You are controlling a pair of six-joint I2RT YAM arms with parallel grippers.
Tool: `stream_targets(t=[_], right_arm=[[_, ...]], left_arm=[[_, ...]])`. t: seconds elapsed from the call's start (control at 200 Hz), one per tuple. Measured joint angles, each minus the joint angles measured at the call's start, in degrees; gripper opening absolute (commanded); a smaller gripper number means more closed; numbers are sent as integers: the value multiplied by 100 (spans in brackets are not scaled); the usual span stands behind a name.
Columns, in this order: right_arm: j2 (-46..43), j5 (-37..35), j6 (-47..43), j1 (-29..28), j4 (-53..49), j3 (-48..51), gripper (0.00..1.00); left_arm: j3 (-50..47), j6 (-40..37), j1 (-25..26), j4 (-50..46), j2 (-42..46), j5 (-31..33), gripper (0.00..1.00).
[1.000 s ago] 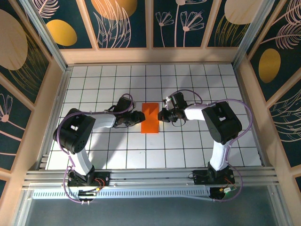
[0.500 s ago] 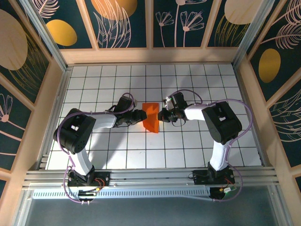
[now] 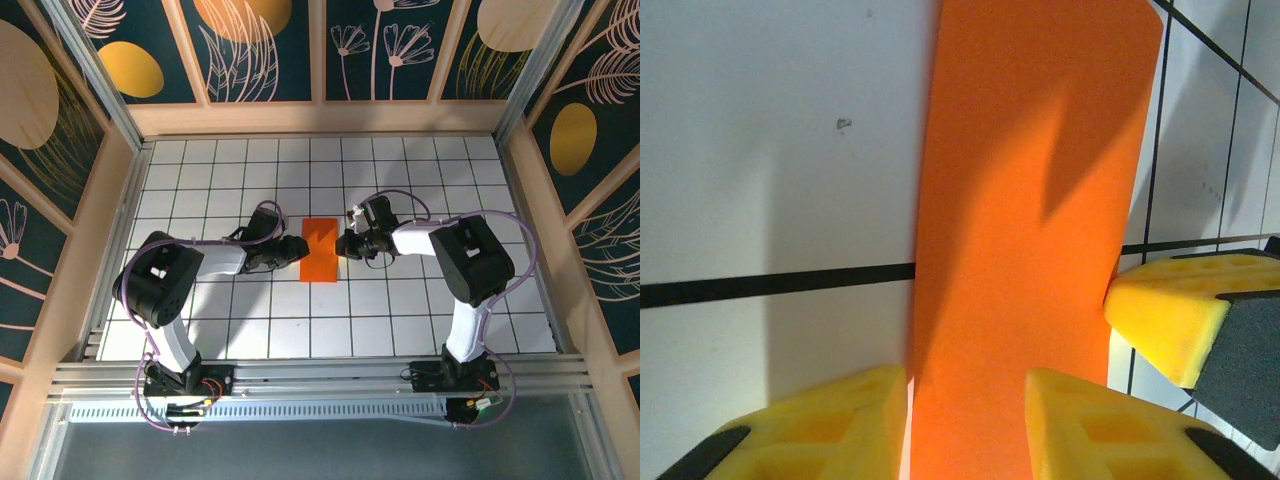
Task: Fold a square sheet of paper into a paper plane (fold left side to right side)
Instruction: Third fold the triangle at the center of the table.
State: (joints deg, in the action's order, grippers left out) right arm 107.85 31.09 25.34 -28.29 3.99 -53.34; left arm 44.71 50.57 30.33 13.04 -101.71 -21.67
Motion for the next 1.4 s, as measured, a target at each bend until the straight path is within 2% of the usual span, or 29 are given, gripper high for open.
stream_targets(t=[0.315,0.536,0.756,0.966,1.056,1.166,1.396], right_arm=[[0,-11,0,0,2,-2,0],[-11,-24,-31,0,2,-7,0],[-341,-476,-326,46,-37,13,36],[-1631,-1207,-922,-68,85,588,56],[-2186,-1722,-1193,-450,142,986,64],[-2667,-2363,-1550,-1300,284,1491,71],[-2857,-3748,-2116,-2898,501,2074,81]], left_arm=[[-170,247,2,81,4,-42,8],[-240,330,4,87,63,-42,0],[-341,579,17,179,227,-46,0],[-352,898,33,203,459,-192,0],[-350,984,46,205,516,-245,0],[-352,1060,76,212,527,-308,0],[-352,1106,98,201,538,-348,0]])
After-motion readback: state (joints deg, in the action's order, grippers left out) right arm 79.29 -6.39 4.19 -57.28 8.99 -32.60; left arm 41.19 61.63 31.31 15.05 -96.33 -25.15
